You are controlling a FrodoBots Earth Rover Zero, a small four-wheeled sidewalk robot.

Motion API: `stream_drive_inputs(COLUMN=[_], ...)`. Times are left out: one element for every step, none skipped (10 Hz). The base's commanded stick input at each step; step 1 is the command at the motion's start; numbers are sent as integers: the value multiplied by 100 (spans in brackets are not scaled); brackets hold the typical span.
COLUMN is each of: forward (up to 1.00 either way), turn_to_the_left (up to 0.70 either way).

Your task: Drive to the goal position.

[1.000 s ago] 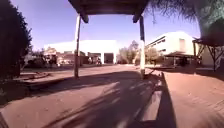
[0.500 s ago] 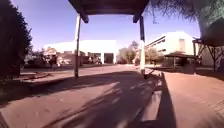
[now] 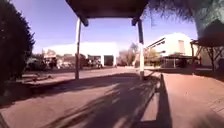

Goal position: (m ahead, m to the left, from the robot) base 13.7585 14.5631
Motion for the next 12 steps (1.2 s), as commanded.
stream_drive_inputs(forward=[85,85,85,85,85,85,85,85,85,85,85,85], turn_to_the_left=[0,0,17,30,34,34,34,34,34,16,0,0])
